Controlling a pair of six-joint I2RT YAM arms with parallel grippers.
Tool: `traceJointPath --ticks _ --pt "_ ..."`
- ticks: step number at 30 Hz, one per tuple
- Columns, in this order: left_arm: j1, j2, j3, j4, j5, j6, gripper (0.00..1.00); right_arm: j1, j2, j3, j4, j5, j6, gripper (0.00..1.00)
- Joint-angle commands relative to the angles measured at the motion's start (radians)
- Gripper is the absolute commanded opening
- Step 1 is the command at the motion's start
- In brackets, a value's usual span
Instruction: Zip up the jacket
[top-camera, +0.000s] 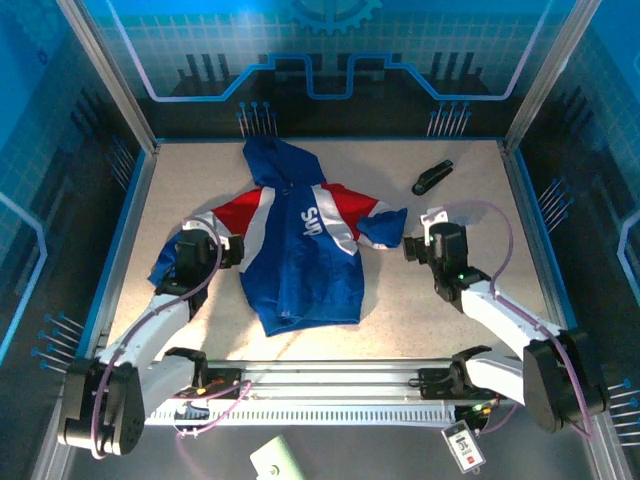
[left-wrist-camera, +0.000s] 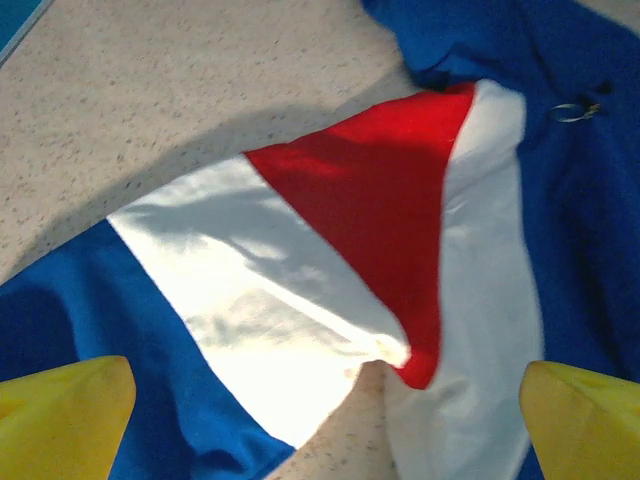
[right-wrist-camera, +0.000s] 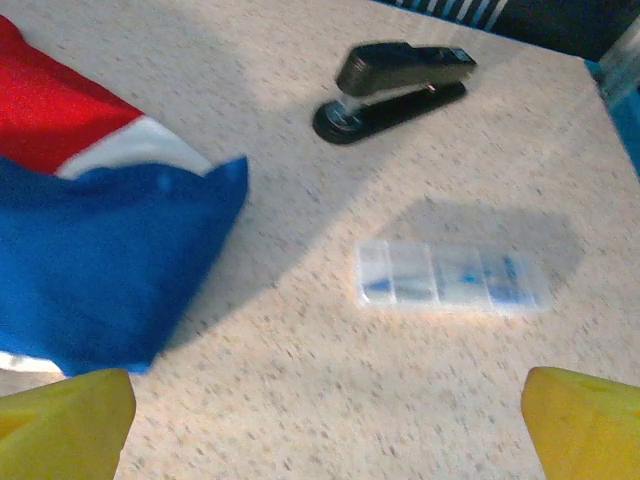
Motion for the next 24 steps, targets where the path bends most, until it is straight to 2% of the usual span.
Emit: traceJointPath --ticks 1,4,8,13,17,19,21,24 --pt "0.041 0.055 -0.060 0.260 0.001 0.022 0.99 -0.019 -0.037 -0.064 0.187 0.036 -0.003 1.00" --pt "0.051 0.098 -0.102 0.375 0.029 -0.006 0.99 -0.025 -0.029 -0.112 0.253 0.000 0.008 1.00" --pt "0.054 0.163 -0.108 0.484 0.080 0.004 0.99 -0.032 0.007 -0.190 0.434 -0.023 0.031 1.00" --pt "0.056 0.250 -0.123 0.667 0.092 0.019 0.99 -0.055 0.067 -0.191 0.534 -0.075 0.007 1.00" --pt "0.057 0.296 -0.118 0.735 0.106 0.071 0.99 -0.075 0.119 -0.207 0.651 -0.105 0.001 1.00" --pt "0.057 0.355 -0.147 0.850 0.097 0.079 0.99 -0.085 0.147 -0.220 0.730 -0.112 -0.004 1.00" --pt "0.059 0.427 -0.176 0.985 0.099 0.082 0.99 -0.091 0.149 -0.219 0.731 -0.106 -0.009 1.00" --pt "0.060 0.507 -0.204 1.117 0.095 0.083 0.99 -0.099 0.181 -0.265 0.877 -0.101 -0.042 1.00"
